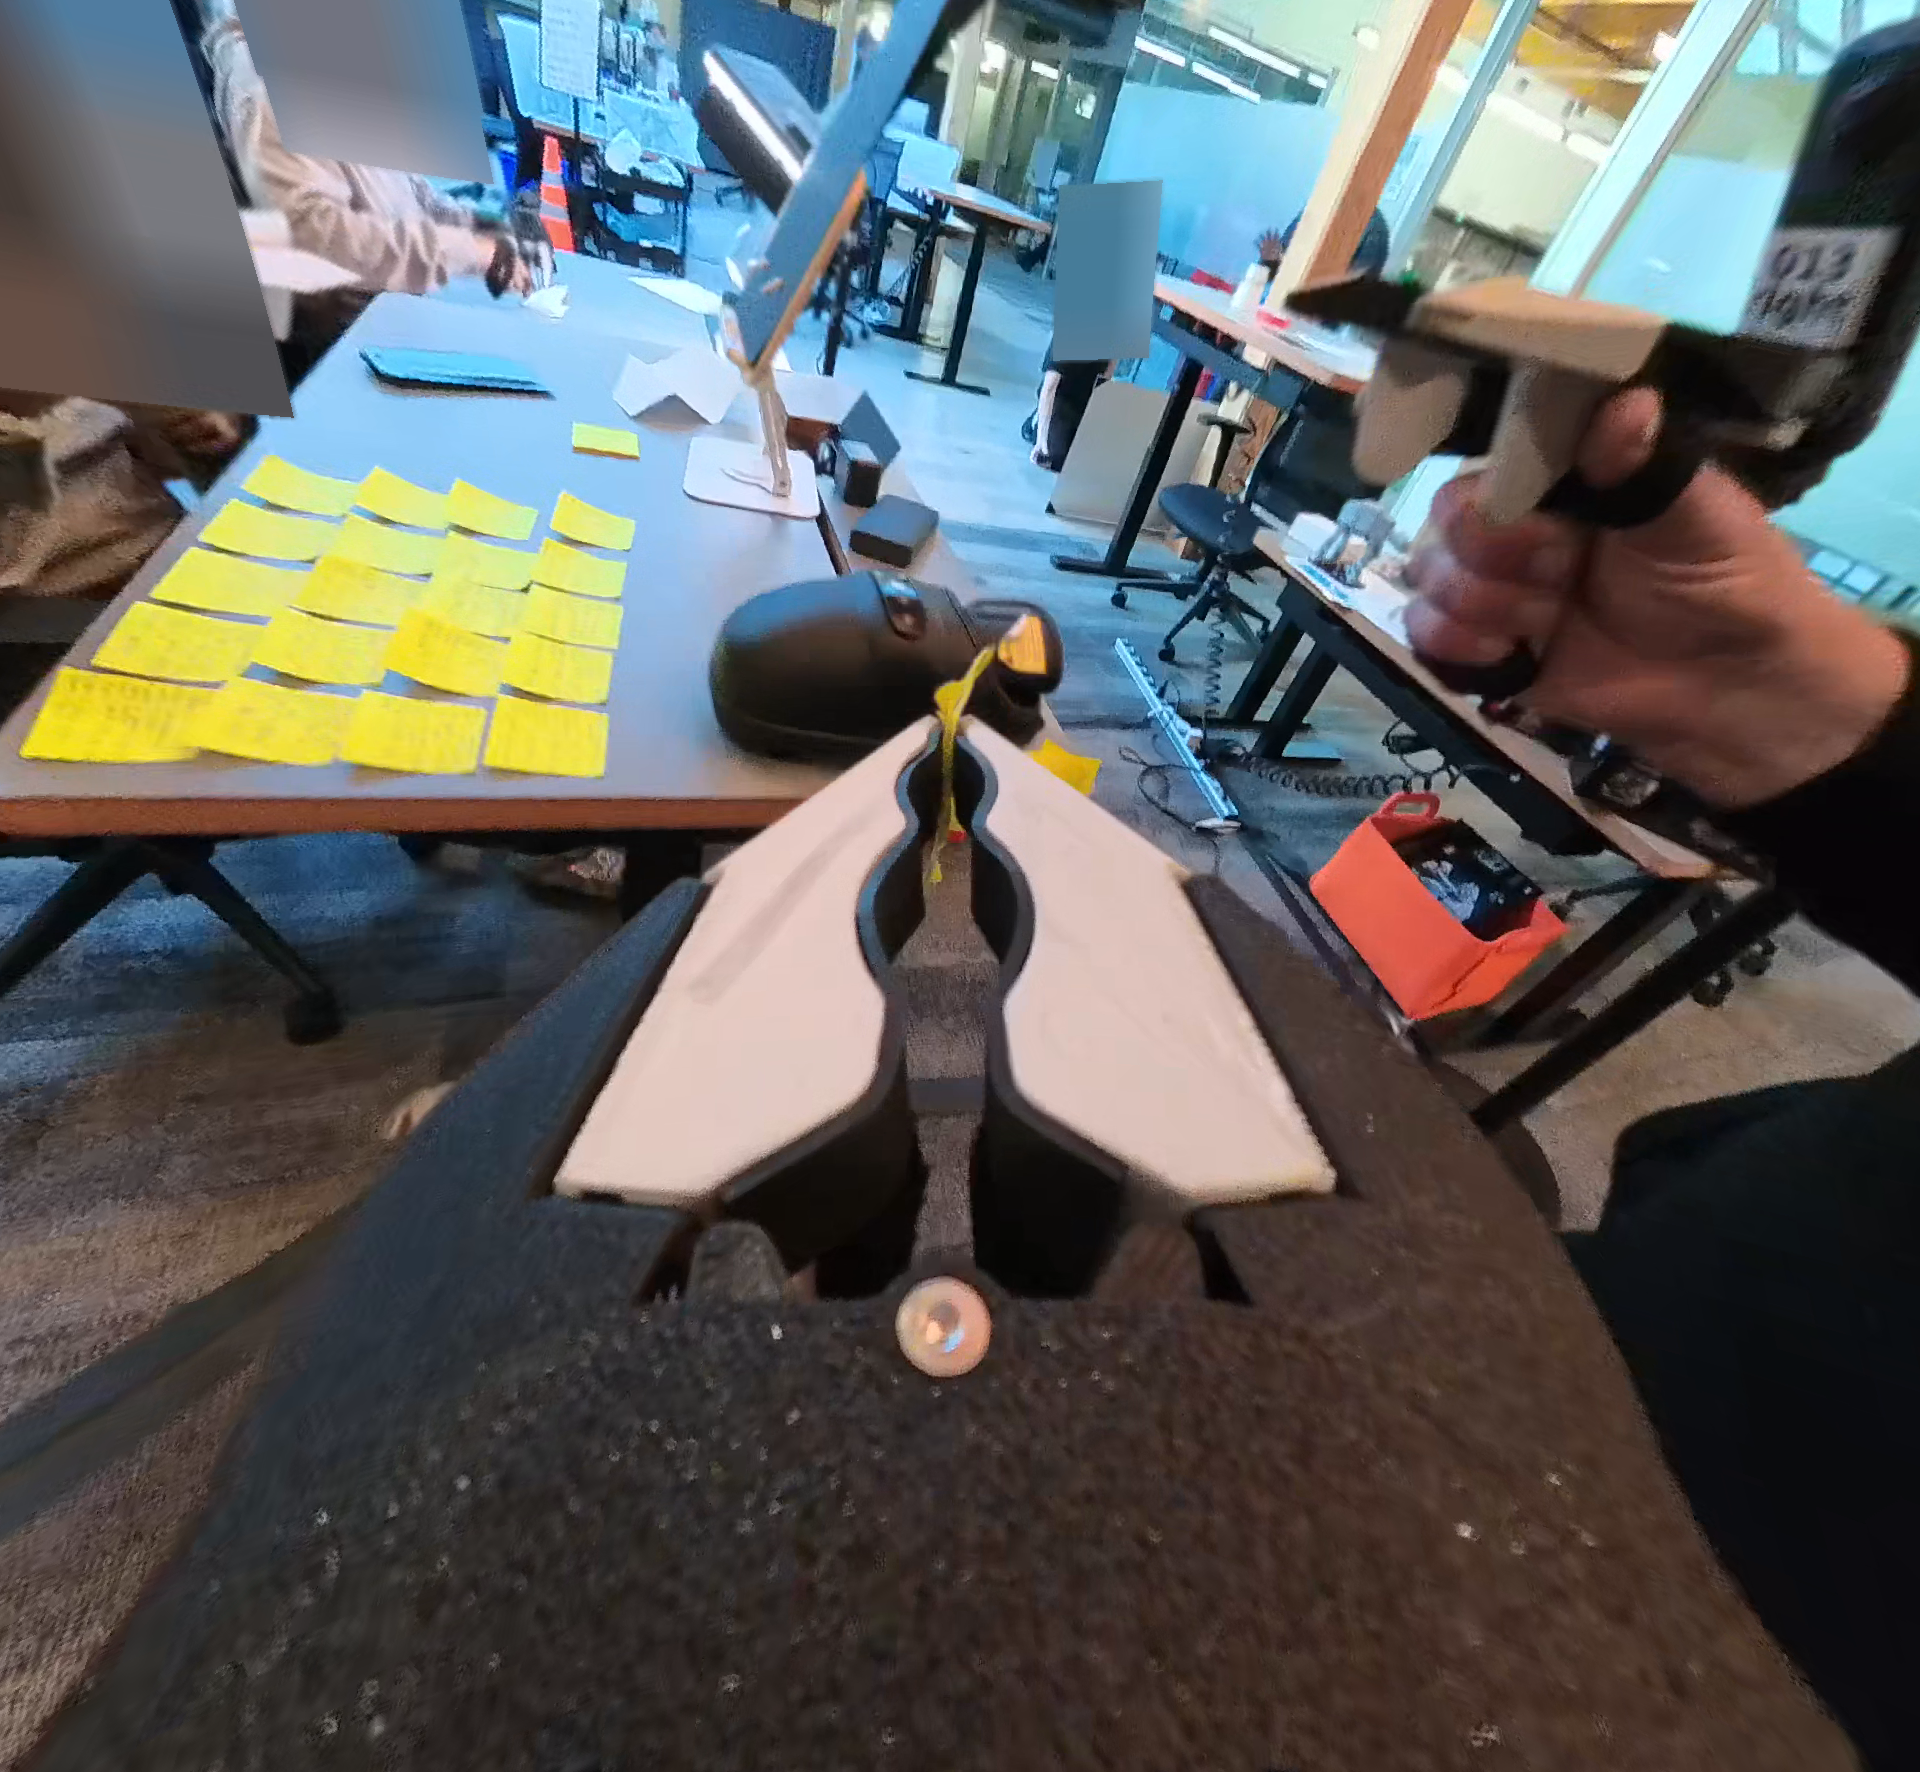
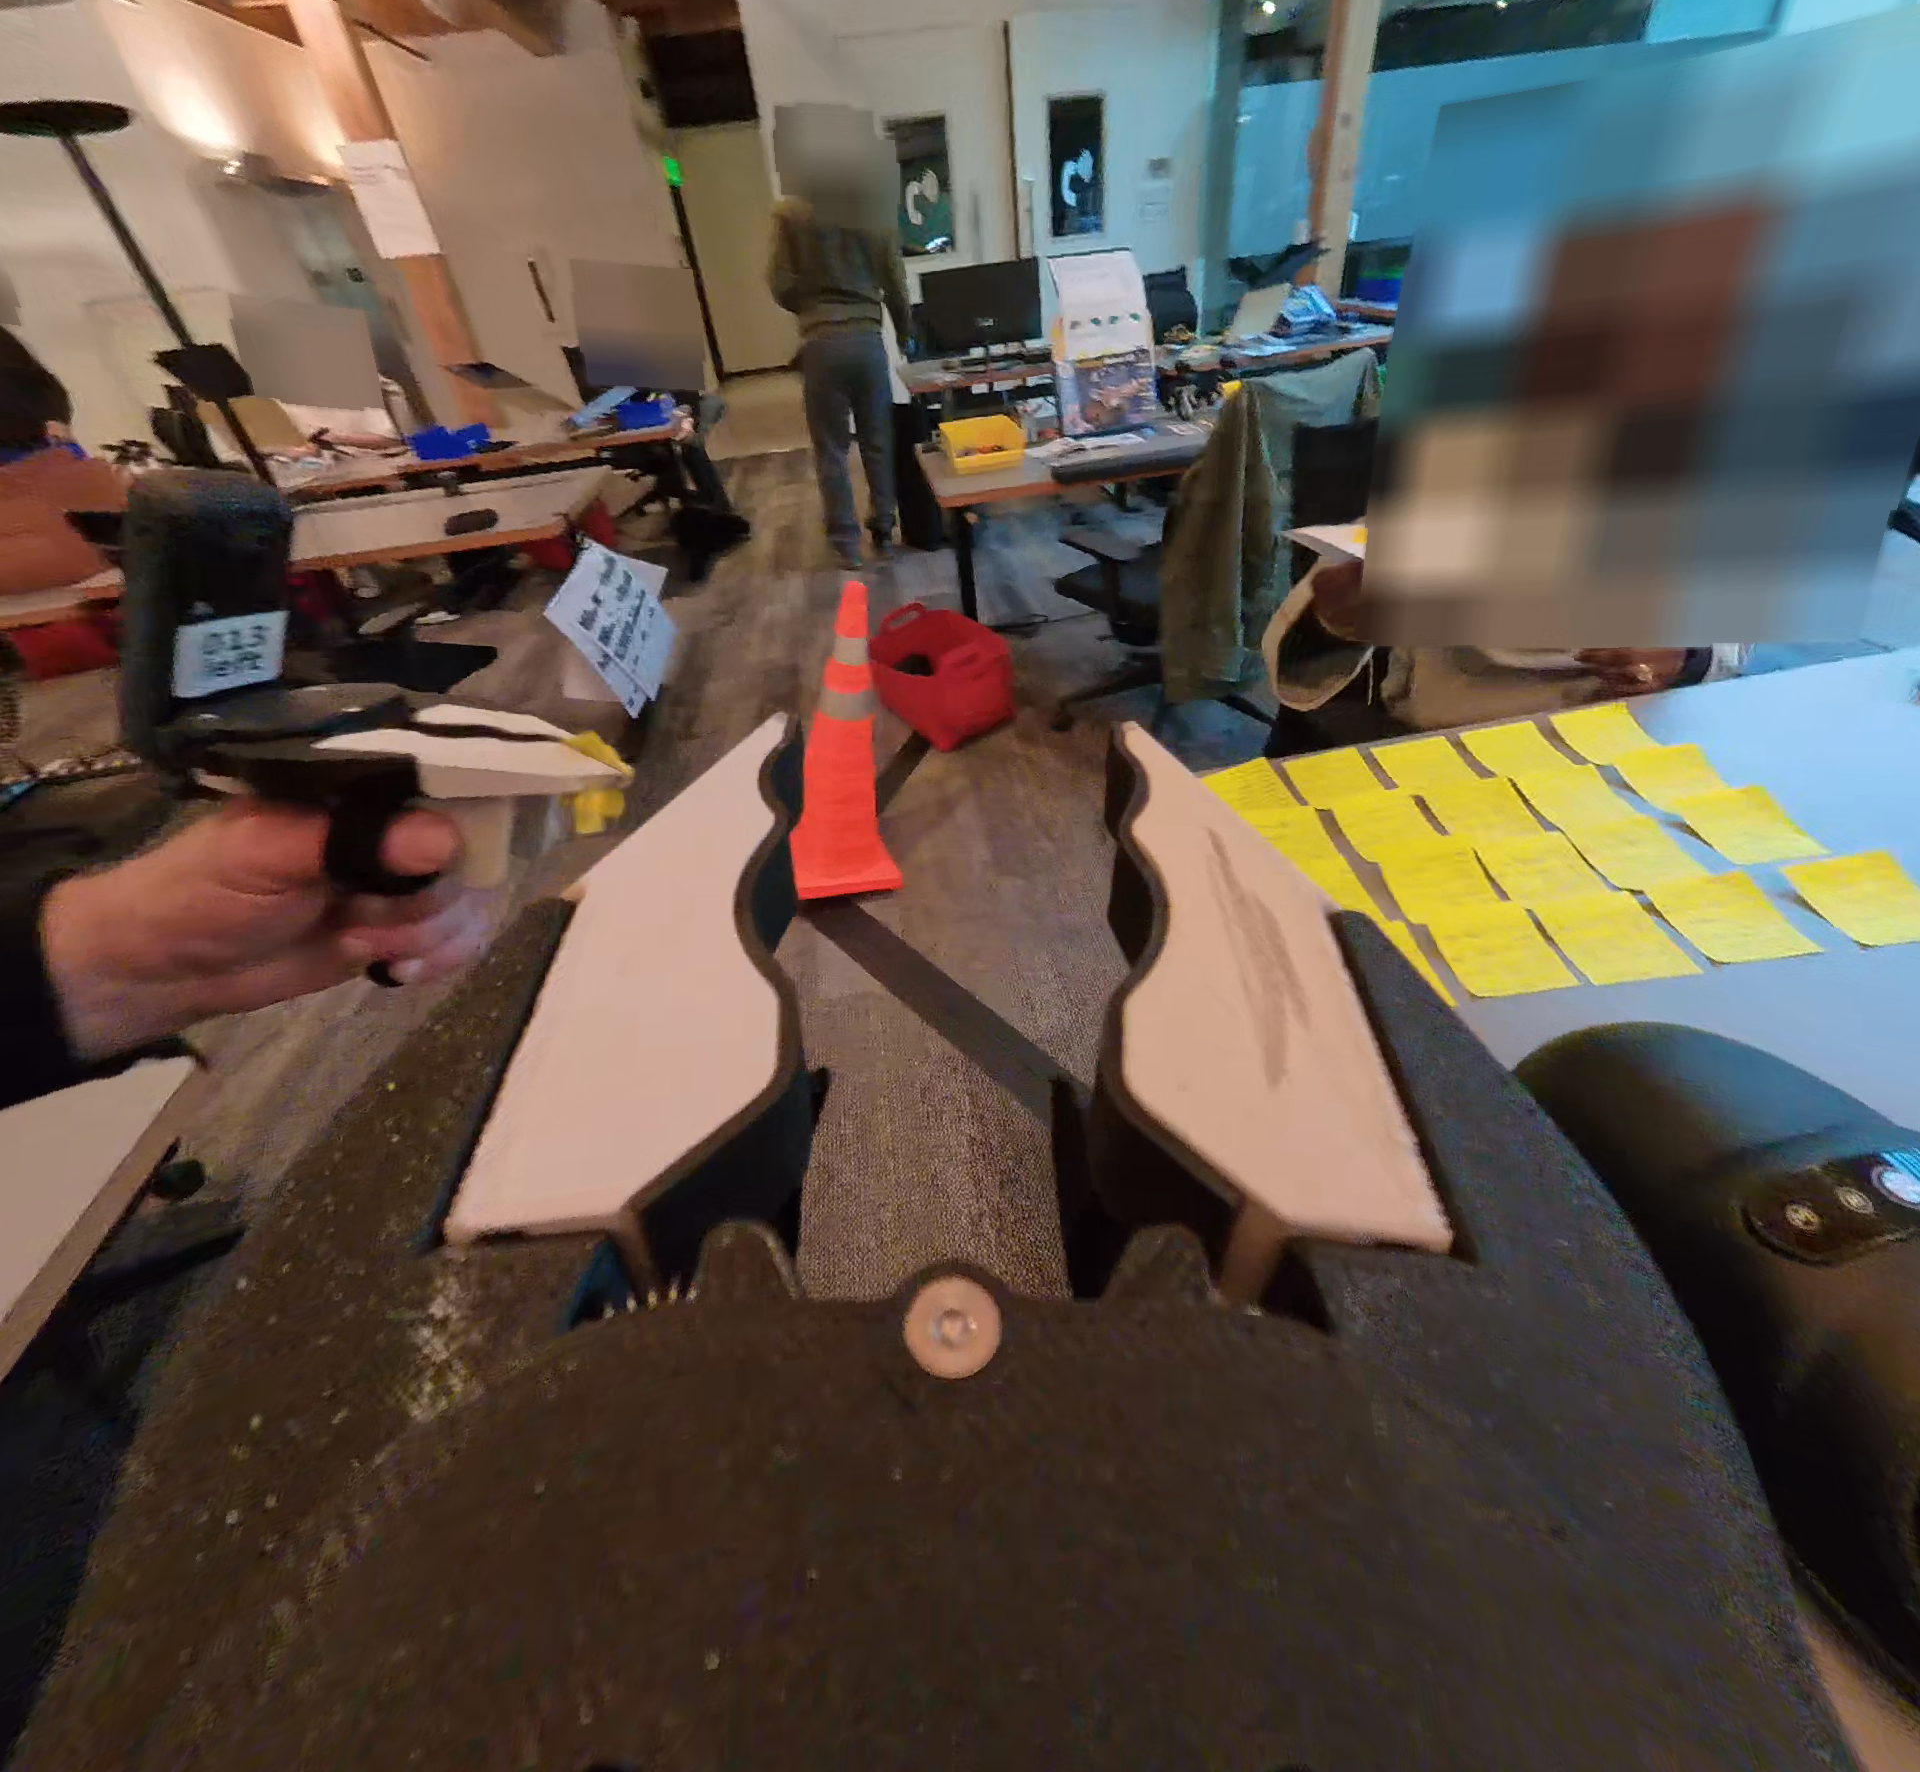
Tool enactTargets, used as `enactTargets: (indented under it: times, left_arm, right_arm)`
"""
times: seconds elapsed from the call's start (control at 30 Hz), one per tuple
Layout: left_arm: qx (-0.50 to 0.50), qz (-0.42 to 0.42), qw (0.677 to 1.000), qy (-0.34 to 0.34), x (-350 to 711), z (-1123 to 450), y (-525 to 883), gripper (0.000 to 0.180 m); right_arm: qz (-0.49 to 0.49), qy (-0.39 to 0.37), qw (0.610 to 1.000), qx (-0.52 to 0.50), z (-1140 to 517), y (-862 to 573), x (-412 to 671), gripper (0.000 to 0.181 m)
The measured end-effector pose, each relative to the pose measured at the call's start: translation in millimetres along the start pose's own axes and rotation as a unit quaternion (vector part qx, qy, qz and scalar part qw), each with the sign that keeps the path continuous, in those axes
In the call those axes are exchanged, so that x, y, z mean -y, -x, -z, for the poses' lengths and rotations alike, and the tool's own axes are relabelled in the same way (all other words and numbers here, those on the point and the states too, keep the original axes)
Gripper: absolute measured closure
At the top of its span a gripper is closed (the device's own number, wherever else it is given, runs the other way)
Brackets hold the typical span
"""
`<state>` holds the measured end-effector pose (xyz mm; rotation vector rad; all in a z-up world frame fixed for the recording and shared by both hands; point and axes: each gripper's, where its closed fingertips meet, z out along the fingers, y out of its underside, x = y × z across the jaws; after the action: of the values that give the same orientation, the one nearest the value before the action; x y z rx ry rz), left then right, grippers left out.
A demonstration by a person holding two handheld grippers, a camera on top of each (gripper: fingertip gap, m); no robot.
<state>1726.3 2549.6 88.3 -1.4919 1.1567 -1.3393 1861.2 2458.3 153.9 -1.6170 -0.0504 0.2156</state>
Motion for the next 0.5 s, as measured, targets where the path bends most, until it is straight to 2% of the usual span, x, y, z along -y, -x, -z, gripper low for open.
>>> enactTargets:
  times: [0.13, 0.2, 0.37, 0.5]
  left_arm:
    - [-0.001, 0.009, 1.000, -0.007, 9, -19, 42, 0.180]
    - [0.003, 0.009, 1.000, -0.004, 10, -30, 63, 0.180]
    - [0.048, -0.003, 0.999, 0.016, 19, -42, 114, 0.180]
    - [0.097, 0.012, 0.995, 0.023, 38, -48, 161, 0.180]
  right_arm:
    - [0.037, 0.040, 0.999, 0.002, -77, -44, -20, 0.114]
    - [0.041, 0.023, 0.999, 0.012, -120, -76, -21, 0.113]
    - [0.016, 0.040, 0.998, 0.045, -236, -166, -51, 0.100]
    - [-0.054, 0.036, 0.996, 0.059, -309, -221, -62, 0.096]
